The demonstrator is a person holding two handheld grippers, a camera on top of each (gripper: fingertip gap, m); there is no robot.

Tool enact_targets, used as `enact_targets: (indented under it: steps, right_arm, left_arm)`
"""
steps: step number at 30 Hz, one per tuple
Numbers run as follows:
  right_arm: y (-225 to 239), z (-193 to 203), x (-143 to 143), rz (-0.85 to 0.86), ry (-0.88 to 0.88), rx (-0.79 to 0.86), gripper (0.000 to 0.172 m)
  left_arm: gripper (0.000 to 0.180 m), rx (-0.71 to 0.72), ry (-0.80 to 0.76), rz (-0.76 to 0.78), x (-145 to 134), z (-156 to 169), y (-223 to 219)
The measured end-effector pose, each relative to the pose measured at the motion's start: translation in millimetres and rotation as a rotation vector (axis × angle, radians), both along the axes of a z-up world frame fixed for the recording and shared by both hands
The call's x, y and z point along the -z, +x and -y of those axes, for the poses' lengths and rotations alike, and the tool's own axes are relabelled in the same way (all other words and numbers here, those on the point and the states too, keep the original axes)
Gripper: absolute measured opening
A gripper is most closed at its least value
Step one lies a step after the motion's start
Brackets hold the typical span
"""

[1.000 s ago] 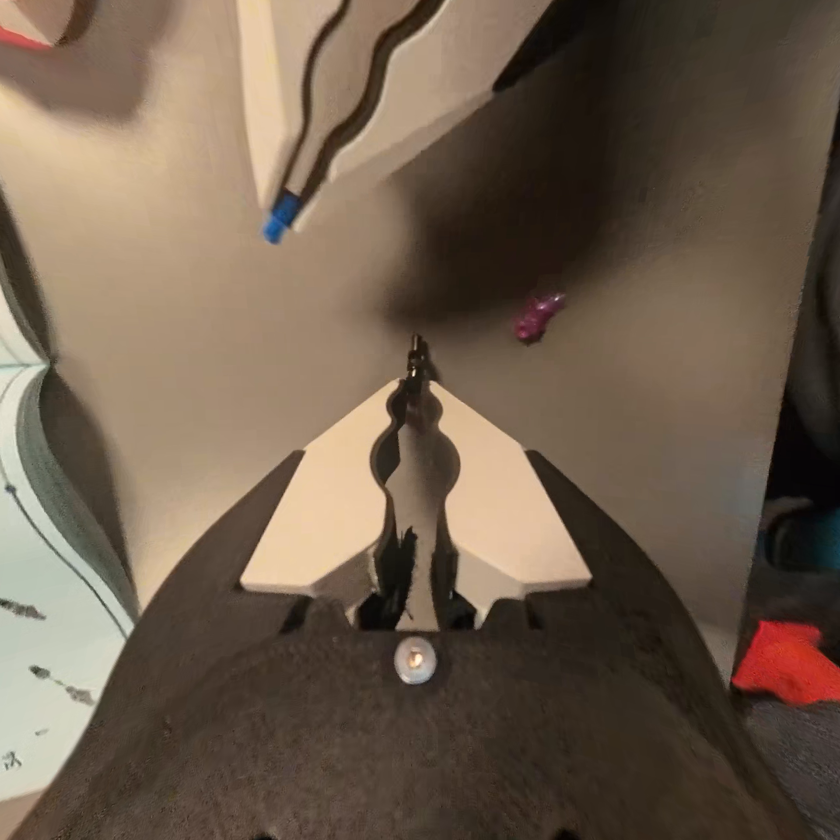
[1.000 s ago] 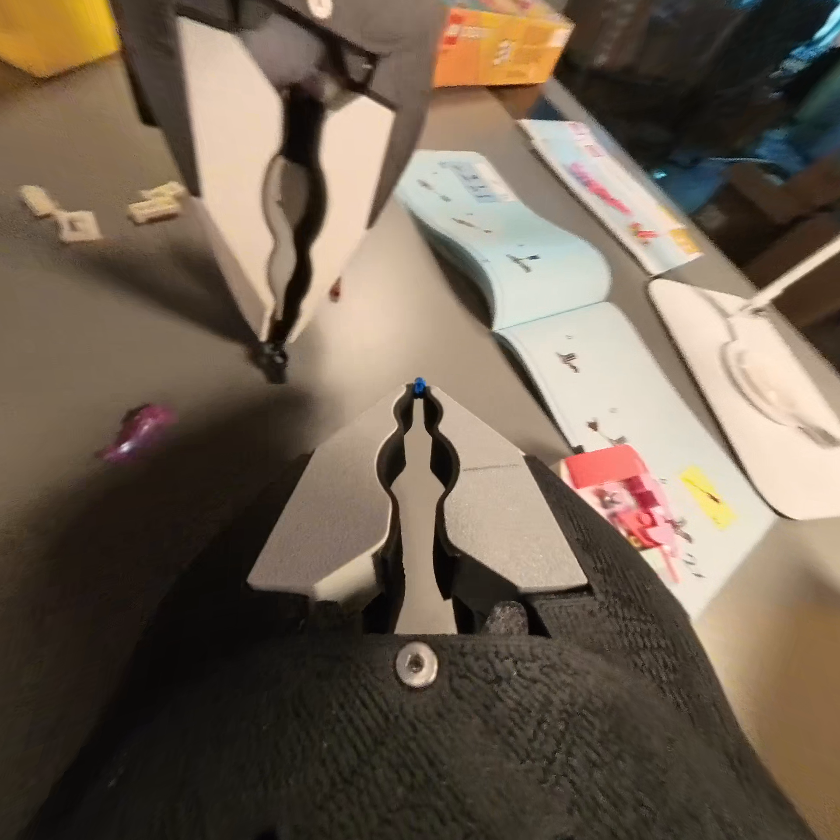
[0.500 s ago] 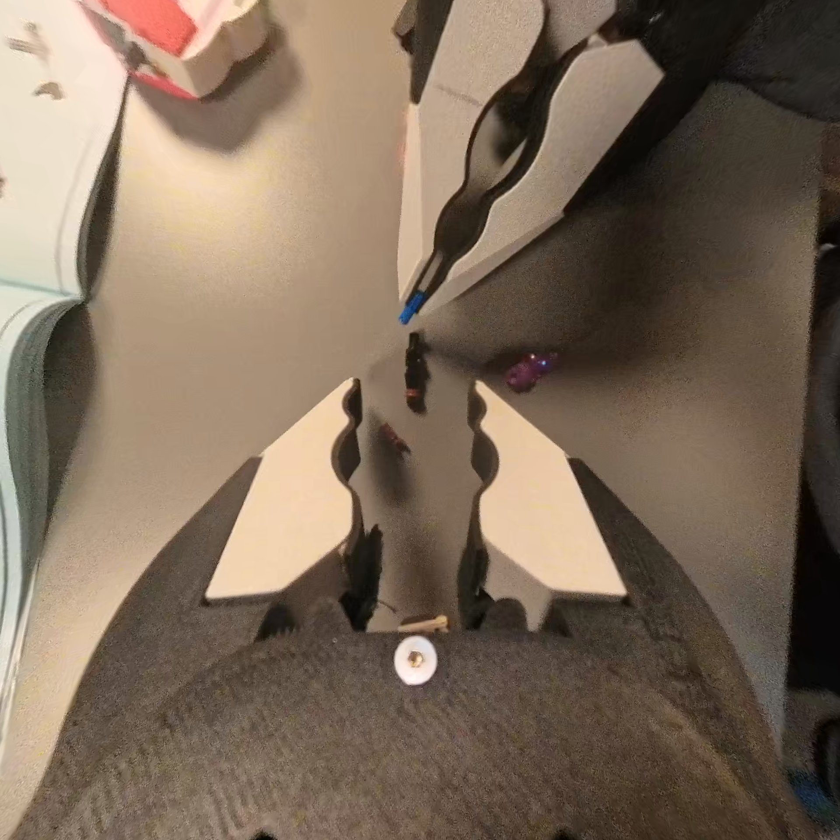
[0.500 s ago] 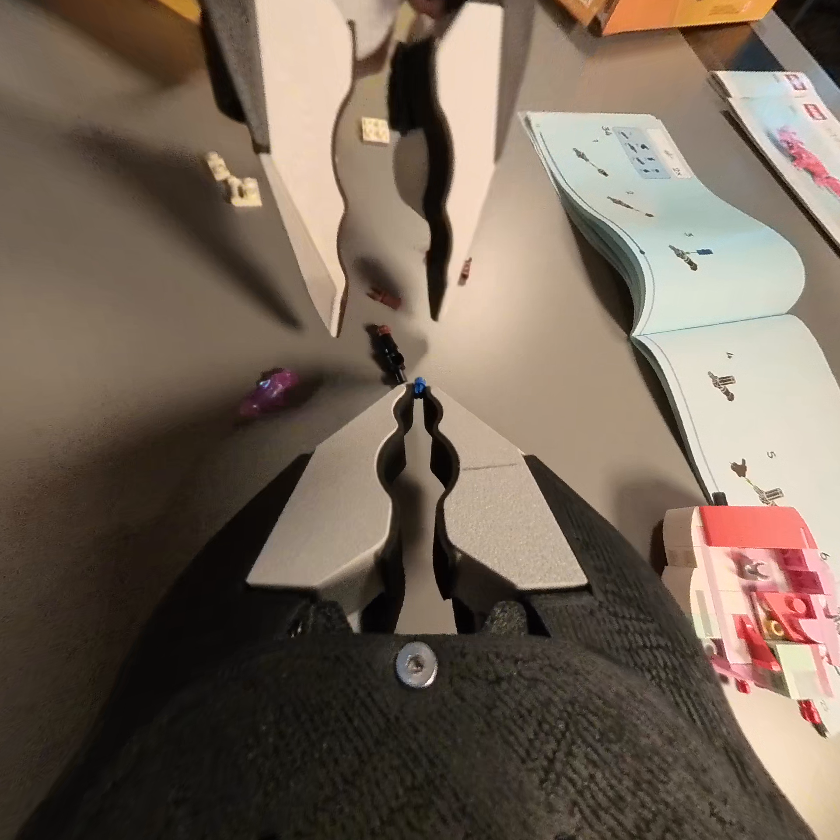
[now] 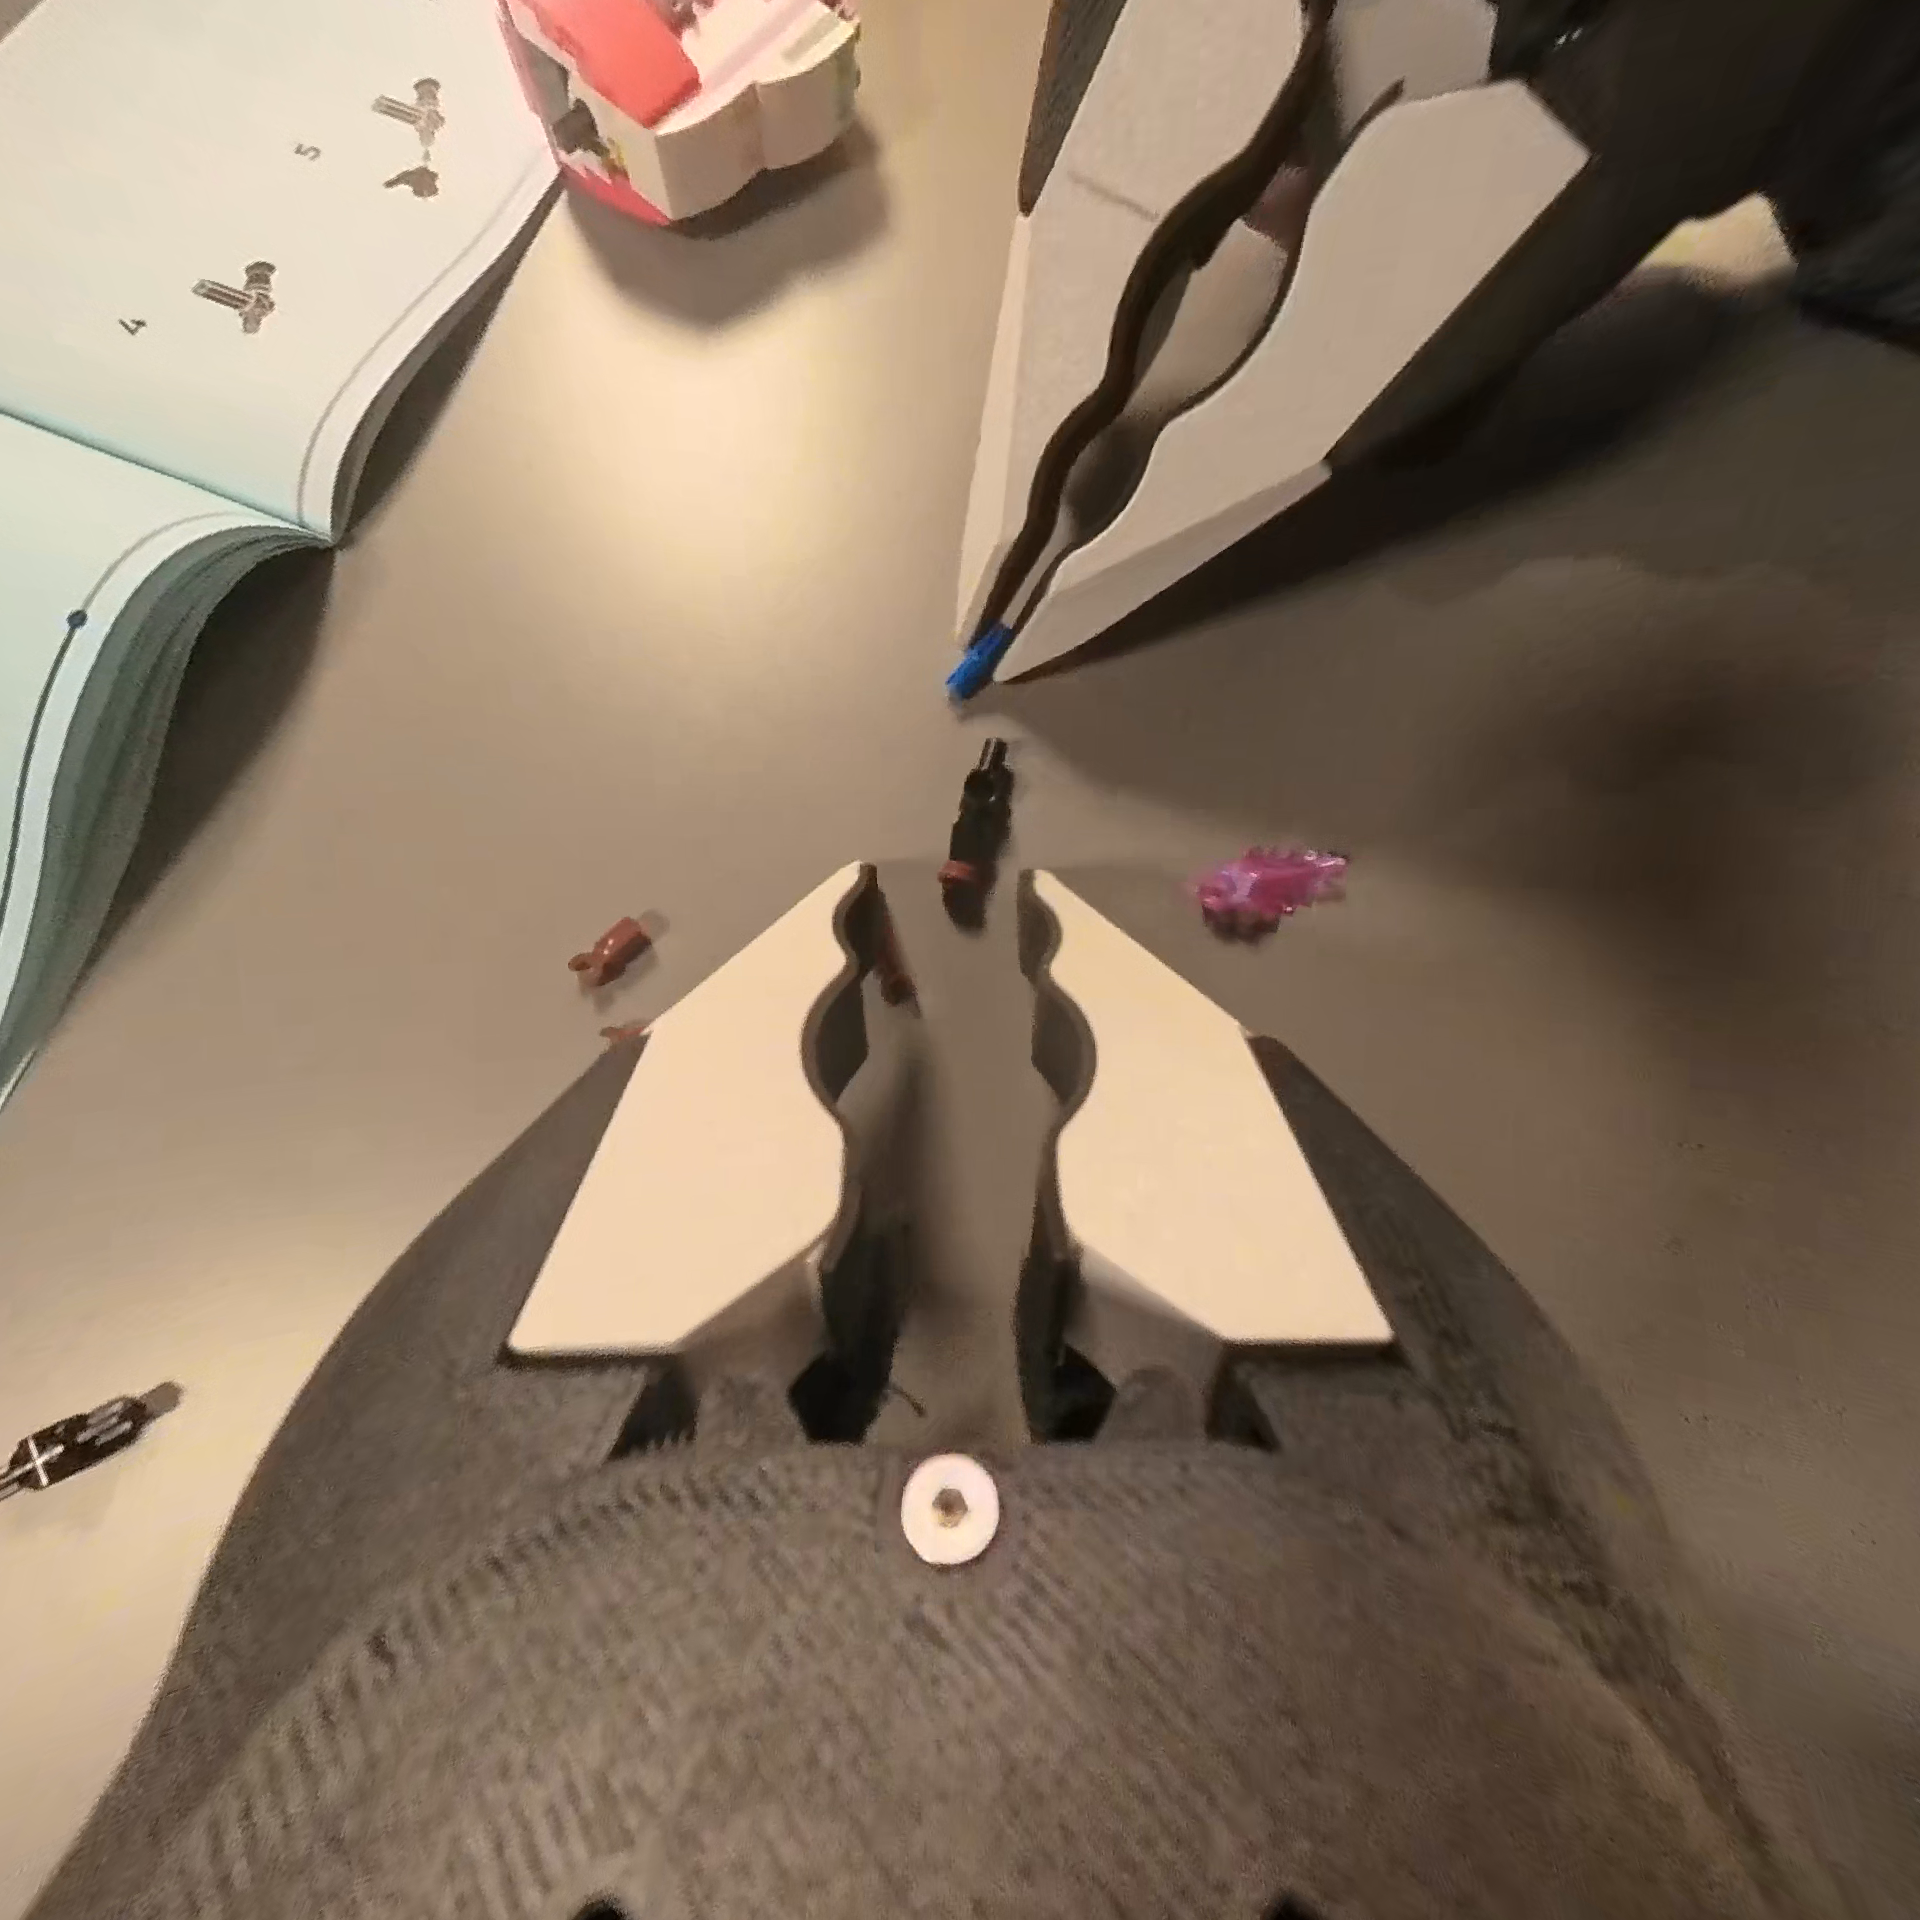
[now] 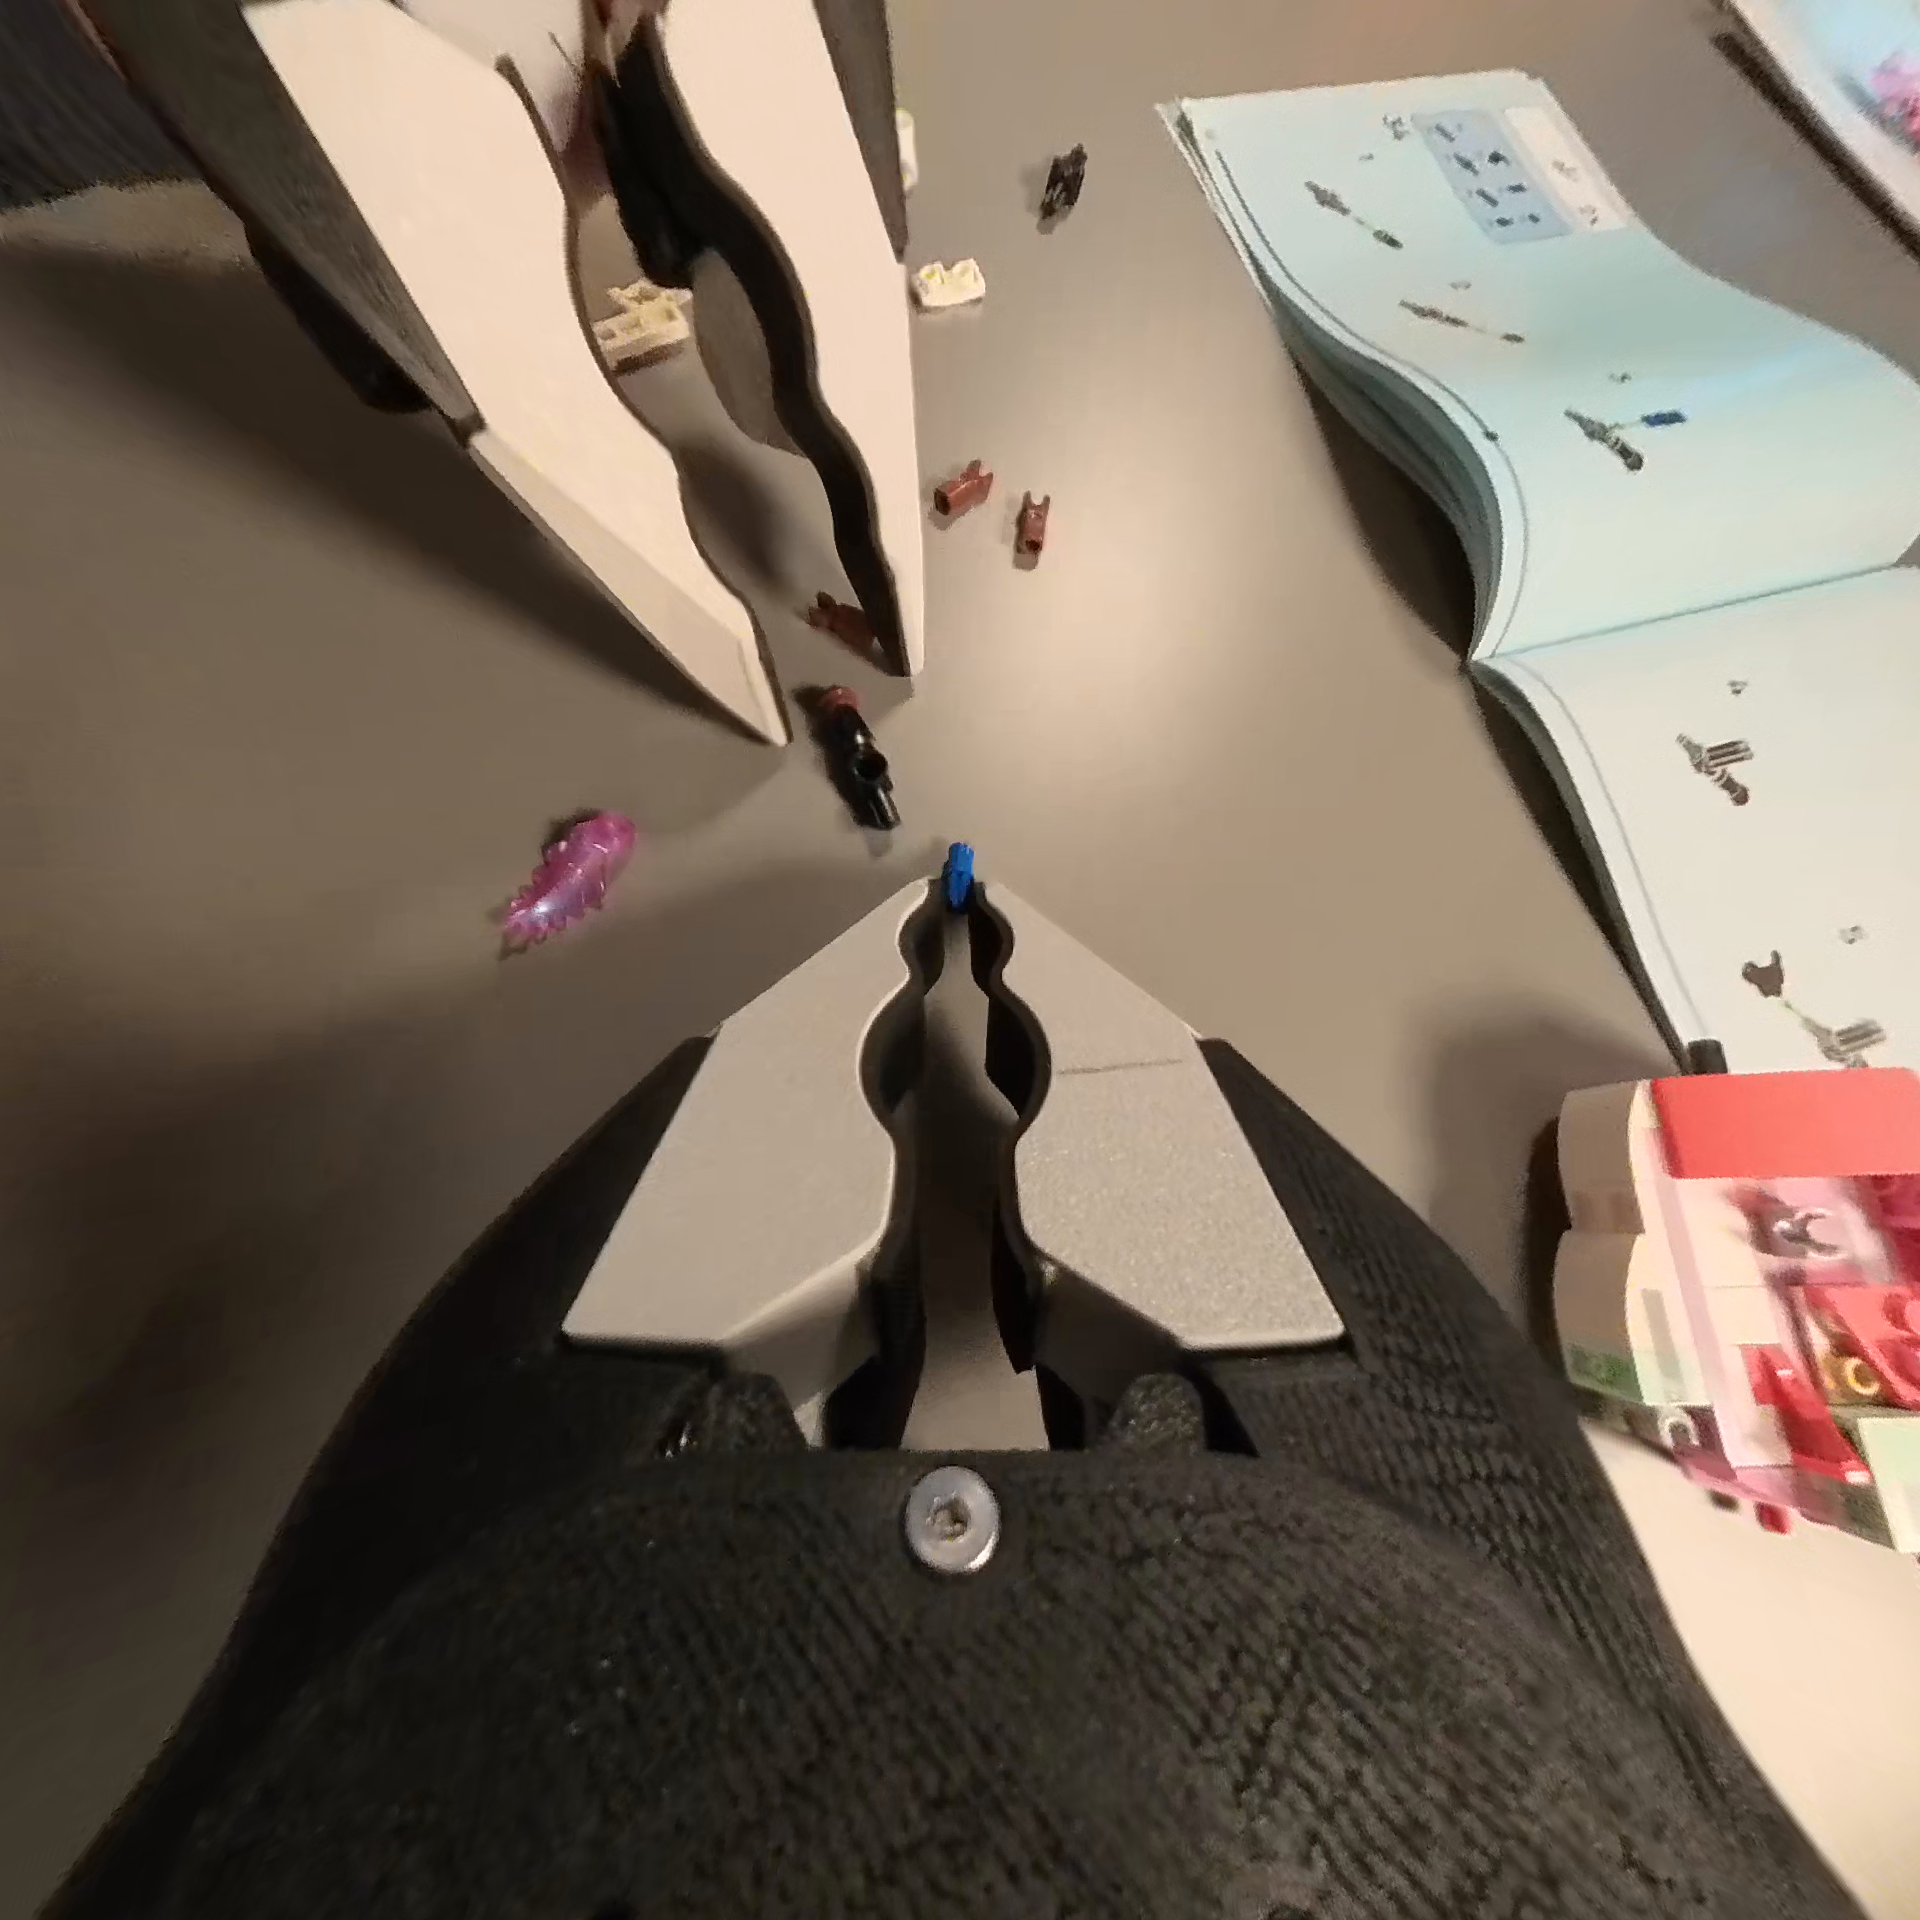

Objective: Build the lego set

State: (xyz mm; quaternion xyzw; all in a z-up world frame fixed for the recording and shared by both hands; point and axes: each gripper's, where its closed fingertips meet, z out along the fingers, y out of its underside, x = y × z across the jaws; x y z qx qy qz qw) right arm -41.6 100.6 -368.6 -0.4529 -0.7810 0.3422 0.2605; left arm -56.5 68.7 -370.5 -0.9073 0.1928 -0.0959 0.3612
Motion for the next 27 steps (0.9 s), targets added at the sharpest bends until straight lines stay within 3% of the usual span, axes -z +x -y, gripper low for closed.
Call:
enact_targets:
  steps: [5, 11, 15, 19, 23, 27]
  right_arm:
    - [3, -3, 0, 0.02, -0.039, 0.013, 0.005]
    - [5, -8, -2, 0.026, -0.04, 0.021, 0.027]
    - [5, 22, -21, -0.083, -0.073, -0.117, 0.021]
    - [9, 37, -13, -0.066, -0.041, -0.196, 0.015]
    - [10, 41, -19, -0.07, -0.107, -0.212, 0.007]
    - [4, 38, -39, -0.108, -0.284, -0.144, 0.006]
  left_arm:
    - [0.022, 0.015, 0.018, 0.005, 0, -1, 2]
    - [0.007, 0.066, 0.031, 0.018, 0, -1, 10]
    - [0.007, 0.134, 0.062, -0.034, 0, 3, 15]
    - [0.006, 0.228, 0.108, -0.07, -4, 9, 26]
    - [0.006, 0.262, 0.193, -0.056, -19, 9, 31]
    - [0.007, 0.199, 0.353, -0.043, -43, 2, 25]
